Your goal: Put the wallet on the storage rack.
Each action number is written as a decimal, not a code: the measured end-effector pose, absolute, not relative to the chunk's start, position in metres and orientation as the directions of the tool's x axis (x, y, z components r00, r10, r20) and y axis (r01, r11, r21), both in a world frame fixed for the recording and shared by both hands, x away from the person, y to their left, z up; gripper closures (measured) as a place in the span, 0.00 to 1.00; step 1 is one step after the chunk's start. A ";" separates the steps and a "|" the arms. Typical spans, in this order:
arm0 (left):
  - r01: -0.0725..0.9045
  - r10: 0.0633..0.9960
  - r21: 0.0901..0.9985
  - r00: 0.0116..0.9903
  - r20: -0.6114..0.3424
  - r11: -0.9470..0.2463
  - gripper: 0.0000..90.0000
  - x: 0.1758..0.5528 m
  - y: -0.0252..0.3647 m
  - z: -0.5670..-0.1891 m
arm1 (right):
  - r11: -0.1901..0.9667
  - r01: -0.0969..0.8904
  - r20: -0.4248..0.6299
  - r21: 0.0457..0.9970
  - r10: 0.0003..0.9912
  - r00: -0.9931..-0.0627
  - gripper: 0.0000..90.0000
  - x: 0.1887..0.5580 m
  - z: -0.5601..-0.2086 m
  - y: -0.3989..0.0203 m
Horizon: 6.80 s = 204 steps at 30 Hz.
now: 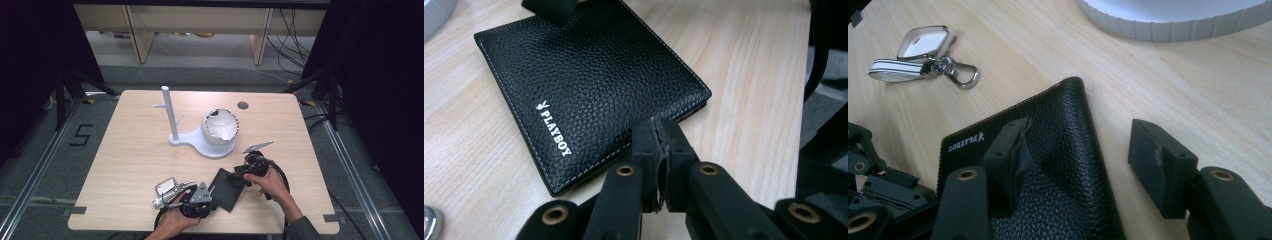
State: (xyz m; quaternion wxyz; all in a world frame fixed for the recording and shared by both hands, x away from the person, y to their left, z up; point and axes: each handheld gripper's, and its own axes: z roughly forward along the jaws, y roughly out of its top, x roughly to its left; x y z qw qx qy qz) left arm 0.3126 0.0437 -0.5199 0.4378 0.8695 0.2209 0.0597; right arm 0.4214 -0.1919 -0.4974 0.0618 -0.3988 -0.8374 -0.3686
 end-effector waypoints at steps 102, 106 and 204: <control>0.459 0.702 0.772 0.712 -0.025 -0.439 0.32 0.294 0.196 -0.483 | 0.274 0.517 0.215 0.811 0.682 -0.699 0.93 0.478 -0.326 -0.208; 0.469 0.706 0.766 0.708 -0.028 -0.440 0.31 0.296 0.199 -0.483 | 0.267 0.541 0.215 0.798 0.712 -0.668 0.93 0.489 -0.325 -0.209; 0.506 0.734 0.762 0.676 -0.060 -0.404 0.20 0.302 0.208 -0.487 | 0.245 0.650 0.274 0.719 0.760 -0.590 0.31 0.408 -0.456 -0.223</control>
